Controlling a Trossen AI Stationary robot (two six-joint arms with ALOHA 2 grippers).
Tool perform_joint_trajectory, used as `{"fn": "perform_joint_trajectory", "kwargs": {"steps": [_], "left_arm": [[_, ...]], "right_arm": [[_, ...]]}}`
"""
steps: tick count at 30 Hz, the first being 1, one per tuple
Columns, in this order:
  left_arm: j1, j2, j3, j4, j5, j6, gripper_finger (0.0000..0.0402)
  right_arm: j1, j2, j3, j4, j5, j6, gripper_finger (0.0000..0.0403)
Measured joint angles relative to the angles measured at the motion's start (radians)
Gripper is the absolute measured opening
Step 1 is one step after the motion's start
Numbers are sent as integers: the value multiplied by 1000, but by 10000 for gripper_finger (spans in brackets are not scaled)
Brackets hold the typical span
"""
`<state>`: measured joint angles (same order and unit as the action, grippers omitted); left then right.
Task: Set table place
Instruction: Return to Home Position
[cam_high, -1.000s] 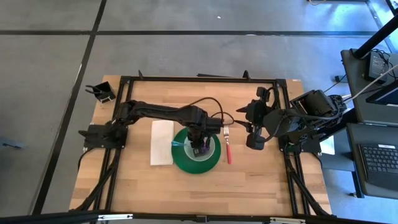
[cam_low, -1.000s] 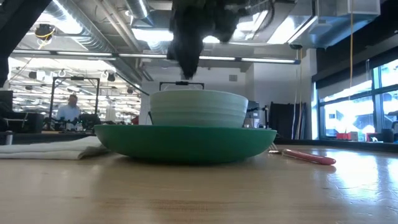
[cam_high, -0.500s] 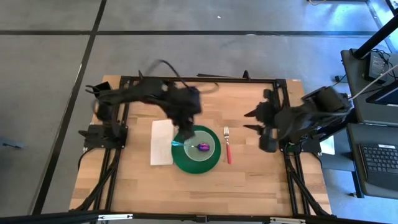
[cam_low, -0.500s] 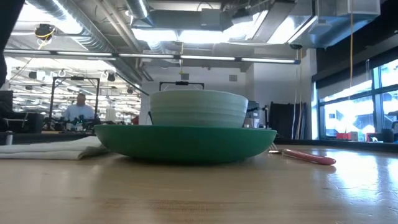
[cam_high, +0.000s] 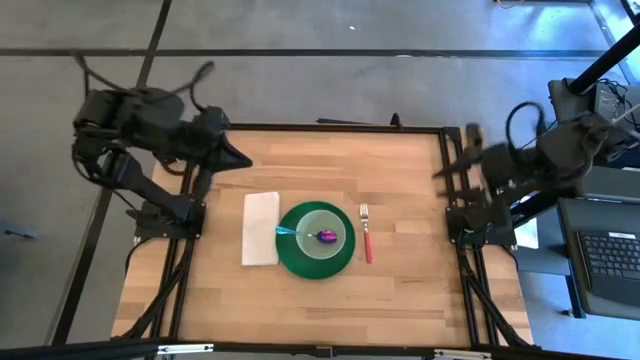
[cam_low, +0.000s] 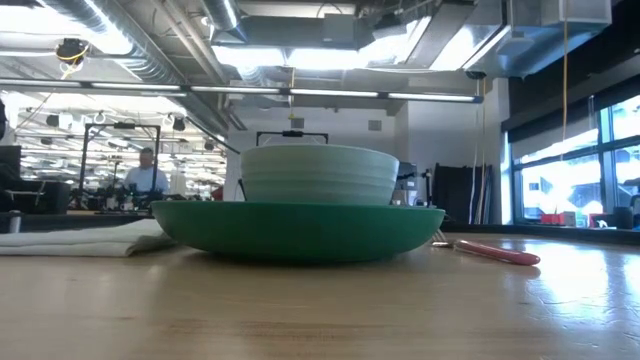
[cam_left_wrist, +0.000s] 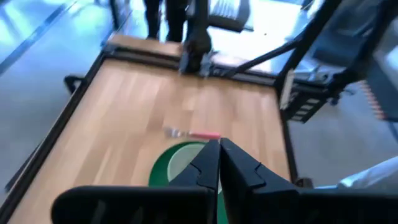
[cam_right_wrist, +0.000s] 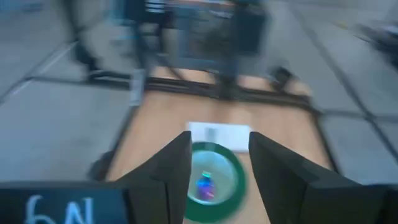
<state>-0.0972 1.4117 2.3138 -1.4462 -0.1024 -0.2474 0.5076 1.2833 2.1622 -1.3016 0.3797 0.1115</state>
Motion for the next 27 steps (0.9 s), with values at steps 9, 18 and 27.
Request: {"fn": "perform_joint_trajectory", "kwargs": {"steps": [9,18,27], "left_arm": [[1,-72,-2,11,15,24,22],[53,-205,-310,119,69,50,25],[121,-620,-870,578,130,-21,7]], "right_arm": [[-73,-321,-579,416,-91,-10,162],[-125,-644,-1133,897,-224,49,162],[-125,-857,-1410,1053,-234,105,162]]}}
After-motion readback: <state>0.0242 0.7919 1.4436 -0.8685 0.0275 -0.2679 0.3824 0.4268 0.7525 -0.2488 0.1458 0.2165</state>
